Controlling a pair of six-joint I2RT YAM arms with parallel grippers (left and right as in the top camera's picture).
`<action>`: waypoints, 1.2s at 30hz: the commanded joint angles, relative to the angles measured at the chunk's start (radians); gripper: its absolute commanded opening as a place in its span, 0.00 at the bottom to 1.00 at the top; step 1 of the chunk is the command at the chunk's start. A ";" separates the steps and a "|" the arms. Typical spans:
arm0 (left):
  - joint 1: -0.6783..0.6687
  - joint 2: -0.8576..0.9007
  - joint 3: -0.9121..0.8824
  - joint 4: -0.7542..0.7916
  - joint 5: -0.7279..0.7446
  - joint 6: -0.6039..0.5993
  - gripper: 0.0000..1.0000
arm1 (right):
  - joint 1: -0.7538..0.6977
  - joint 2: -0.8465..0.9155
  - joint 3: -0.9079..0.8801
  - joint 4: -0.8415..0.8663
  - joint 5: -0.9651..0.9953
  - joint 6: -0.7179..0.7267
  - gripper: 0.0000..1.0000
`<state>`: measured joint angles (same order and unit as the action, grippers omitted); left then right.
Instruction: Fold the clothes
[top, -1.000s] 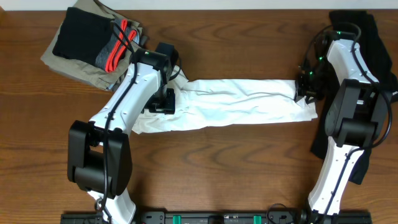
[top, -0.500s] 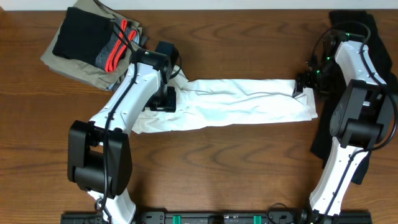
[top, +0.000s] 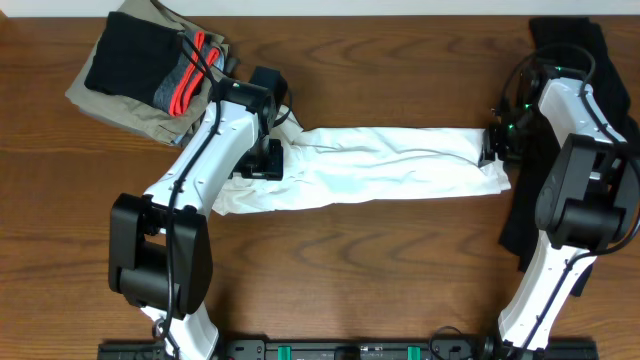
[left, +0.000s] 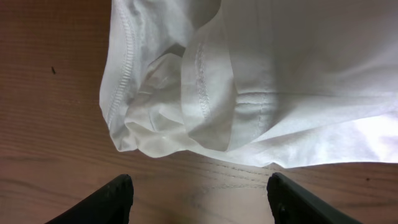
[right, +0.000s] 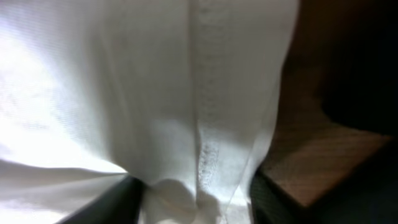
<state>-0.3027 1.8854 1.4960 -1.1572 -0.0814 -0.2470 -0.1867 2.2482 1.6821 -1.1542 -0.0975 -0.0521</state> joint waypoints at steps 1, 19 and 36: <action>0.005 -0.013 -0.002 0.000 -0.001 -0.002 0.71 | 0.002 0.069 -0.071 0.039 -0.053 0.014 0.41; 0.005 -0.013 -0.002 0.022 -0.001 -0.002 0.71 | -0.067 0.064 0.234 -0.066 -0.069 0.016 0.01; 0.005 -0.013 -0.002 0.034 -0.001 -0.002 0.71 | -0.072 0.063 0.649 -0.420 -0.080 -0.085 0.01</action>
<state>-0.3027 1.8854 1.4960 -1.1244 -0.0814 -0.2474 -0.2790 2.3169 2.3089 -1.5597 -0.1753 -0.0982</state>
